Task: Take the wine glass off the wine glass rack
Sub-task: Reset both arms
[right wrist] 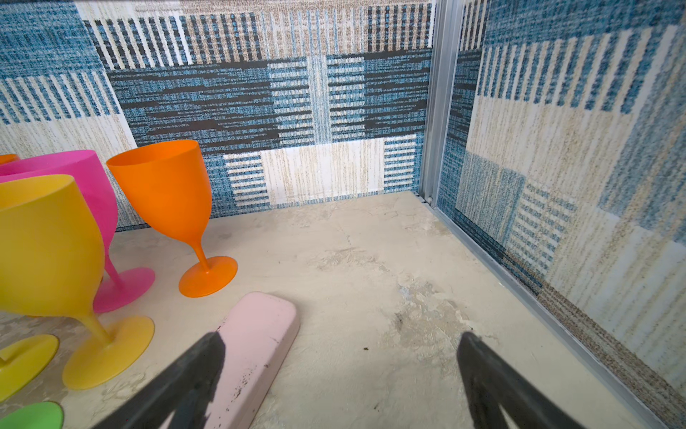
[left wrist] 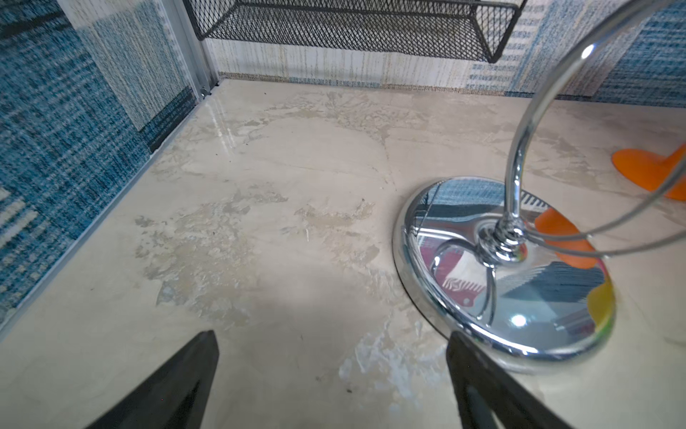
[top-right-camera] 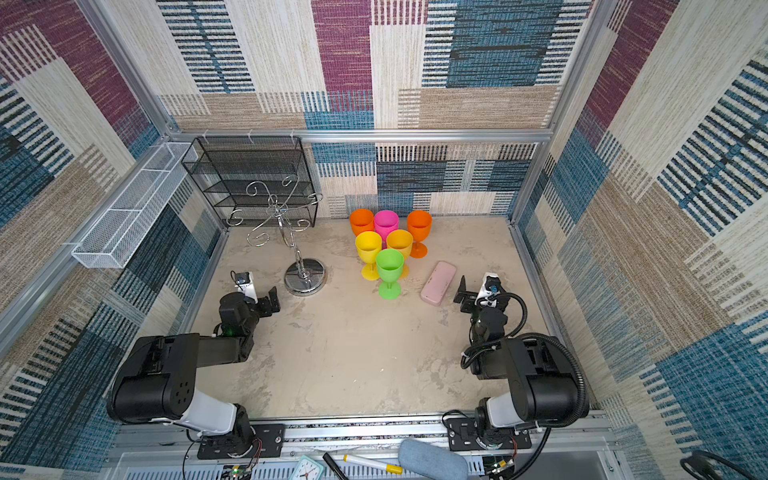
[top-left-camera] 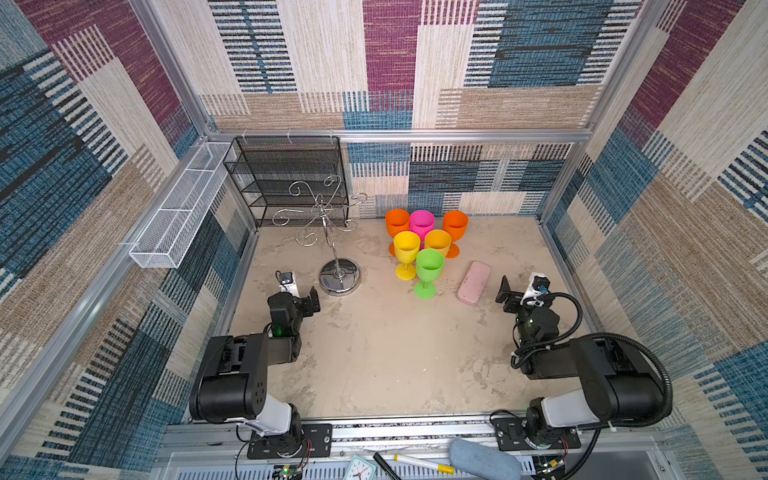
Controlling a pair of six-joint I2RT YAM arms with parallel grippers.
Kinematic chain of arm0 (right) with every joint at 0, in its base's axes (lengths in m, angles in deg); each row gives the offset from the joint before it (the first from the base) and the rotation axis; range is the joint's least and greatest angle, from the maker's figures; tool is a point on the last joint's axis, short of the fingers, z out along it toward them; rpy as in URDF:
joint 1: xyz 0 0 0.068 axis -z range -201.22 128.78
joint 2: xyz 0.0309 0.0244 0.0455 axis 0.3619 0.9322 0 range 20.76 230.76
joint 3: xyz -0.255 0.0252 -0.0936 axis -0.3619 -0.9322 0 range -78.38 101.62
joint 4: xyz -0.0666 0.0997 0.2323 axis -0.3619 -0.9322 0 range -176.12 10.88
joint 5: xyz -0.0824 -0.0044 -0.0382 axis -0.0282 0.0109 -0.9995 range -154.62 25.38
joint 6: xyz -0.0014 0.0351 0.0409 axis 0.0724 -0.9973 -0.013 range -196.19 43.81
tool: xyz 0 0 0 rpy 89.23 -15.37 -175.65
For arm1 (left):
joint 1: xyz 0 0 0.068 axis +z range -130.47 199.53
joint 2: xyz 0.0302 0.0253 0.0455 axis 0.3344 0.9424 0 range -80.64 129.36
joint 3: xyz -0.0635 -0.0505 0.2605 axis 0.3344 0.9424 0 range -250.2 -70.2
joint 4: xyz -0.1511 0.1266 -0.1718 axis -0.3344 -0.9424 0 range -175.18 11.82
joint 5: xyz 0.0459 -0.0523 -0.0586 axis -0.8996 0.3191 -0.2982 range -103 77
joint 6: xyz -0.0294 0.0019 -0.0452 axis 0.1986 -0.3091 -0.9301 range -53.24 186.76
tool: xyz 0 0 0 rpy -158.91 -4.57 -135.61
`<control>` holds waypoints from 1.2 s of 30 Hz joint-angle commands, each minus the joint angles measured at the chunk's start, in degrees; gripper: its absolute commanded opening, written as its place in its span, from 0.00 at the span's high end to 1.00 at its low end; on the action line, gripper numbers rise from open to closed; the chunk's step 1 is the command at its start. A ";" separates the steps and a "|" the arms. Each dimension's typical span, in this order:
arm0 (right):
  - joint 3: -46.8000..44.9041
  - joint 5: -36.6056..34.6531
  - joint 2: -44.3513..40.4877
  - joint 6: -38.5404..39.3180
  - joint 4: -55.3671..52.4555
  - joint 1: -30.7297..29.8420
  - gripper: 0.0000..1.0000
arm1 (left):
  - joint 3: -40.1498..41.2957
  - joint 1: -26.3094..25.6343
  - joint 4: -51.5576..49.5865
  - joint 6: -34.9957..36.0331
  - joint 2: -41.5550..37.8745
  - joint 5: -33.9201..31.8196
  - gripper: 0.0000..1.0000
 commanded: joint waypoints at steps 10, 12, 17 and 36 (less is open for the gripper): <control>-0.93 3.52 4.48 3.83 7.56 -1.56 0.00 | -1.18 -0.42 -0.88 0.62 0.37 0.26 0.01; 0.43 2.20 4.93 3.19 5.66 -1.64 0.00 | -2.84 -0.68 -3.42 2.52 0.79 4.05 0.01; 2.25 3.43 4.75 0.91 1.73 0.57 0.00 | -3.14 -0.50 -3.70 2.46 1.09 4.50 0.01; 1.83 3.51 4.34 0.99 2.09 0.53 0.00 | -2.51 -0.50 -2.83 2.46 0.54 4.53 0.01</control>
